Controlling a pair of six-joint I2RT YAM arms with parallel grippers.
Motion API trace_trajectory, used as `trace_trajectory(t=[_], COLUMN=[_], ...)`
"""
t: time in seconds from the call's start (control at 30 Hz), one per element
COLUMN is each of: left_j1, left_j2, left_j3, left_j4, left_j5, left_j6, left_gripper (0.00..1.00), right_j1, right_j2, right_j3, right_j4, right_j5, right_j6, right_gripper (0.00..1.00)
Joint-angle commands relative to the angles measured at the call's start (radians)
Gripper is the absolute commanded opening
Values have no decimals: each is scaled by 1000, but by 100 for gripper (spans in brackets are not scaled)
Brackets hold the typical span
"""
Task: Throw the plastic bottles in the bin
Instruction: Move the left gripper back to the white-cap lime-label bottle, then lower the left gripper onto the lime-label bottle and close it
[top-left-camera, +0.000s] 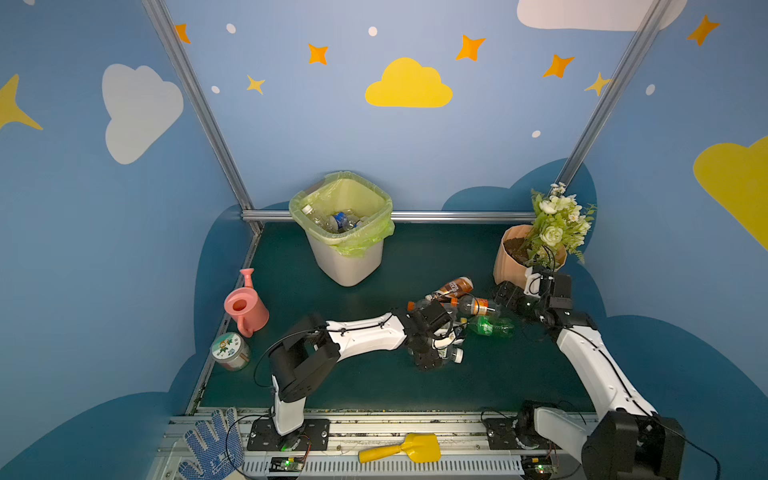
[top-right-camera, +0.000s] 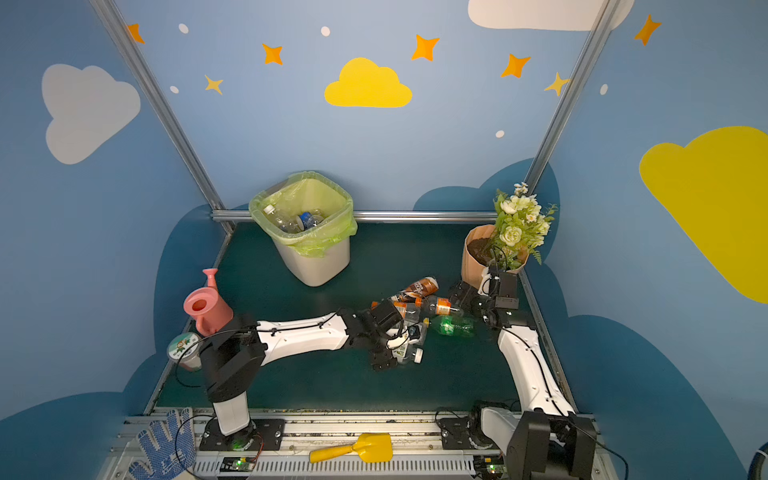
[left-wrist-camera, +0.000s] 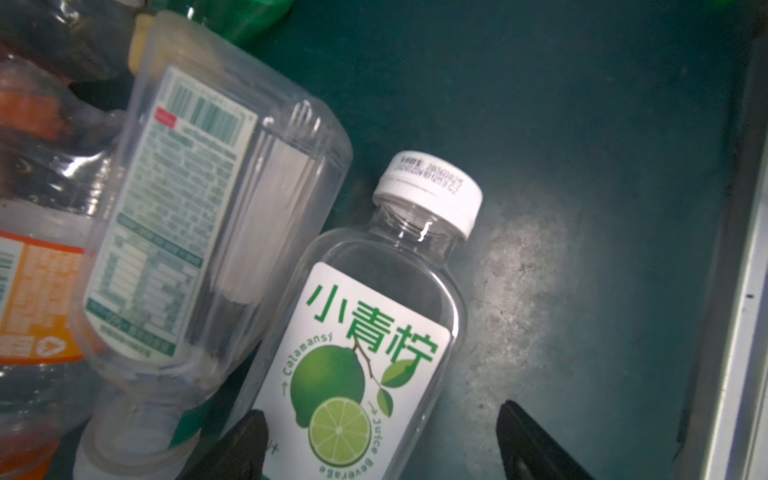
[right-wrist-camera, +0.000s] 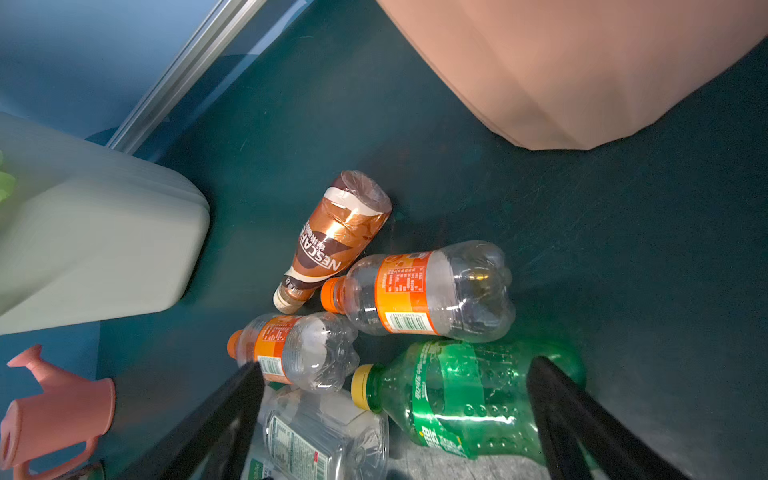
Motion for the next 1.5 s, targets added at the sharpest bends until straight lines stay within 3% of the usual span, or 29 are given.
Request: trace_trajectory(t=[0.0,0.3,0.67,1.17,1.47], left_j1=[-10,-18,-1,7,5], left_j2=[-20,-45,-73,15,38], left_j3=[-23,-71,-51,-8,6], left_j4=[-69,-31,47,31,-29], left_j5=[66,-4,-99,-116,-58], left_j6=[-37,-89,-38,11,15], left_gripper=[84,84,90,91,88], right_j1=[-6,-8,-9,-16,-18], right_j2=[-21,-1,-16,-20,-11], right_j3=[-21,-22,-33,-40,-42], right_j4=[-9,11,6,4,10], right_j5=[10,-13,-4,-4,-10], right_j6=[-13,-5,-11,-15,-10], right_gripper=[97,97,97,97,97])
